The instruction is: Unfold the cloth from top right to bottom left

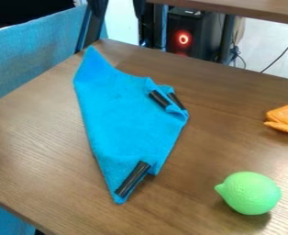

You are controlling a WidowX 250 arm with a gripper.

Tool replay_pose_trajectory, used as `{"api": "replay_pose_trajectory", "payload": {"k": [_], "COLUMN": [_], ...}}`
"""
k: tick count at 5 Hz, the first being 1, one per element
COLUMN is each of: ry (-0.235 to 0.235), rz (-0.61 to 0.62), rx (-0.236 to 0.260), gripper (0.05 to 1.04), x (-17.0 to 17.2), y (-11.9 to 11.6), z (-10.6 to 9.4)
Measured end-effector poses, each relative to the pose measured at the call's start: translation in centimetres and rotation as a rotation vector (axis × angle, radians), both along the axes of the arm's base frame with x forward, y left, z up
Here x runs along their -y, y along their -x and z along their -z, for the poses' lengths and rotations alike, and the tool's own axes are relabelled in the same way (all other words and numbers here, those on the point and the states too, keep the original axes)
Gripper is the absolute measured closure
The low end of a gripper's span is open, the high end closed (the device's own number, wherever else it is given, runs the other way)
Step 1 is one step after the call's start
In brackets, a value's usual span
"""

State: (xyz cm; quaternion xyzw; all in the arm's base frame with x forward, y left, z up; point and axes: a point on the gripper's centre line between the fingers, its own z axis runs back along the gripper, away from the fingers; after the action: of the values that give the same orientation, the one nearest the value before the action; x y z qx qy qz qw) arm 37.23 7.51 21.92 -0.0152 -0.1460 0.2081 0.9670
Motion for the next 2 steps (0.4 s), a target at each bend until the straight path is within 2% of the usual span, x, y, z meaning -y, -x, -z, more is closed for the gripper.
{"api": "replay_pose_trajectory", "payload": {"k": [1,2], "ry": [0.009,0.019], "rz": [-0.004,-0.072], "rx": [-0.034,-0.050], "gripper": [0.083,0.083], "x": [0.0,0.3], "y": [-0.1,-0.2], "z": [1.3,2.9]}}
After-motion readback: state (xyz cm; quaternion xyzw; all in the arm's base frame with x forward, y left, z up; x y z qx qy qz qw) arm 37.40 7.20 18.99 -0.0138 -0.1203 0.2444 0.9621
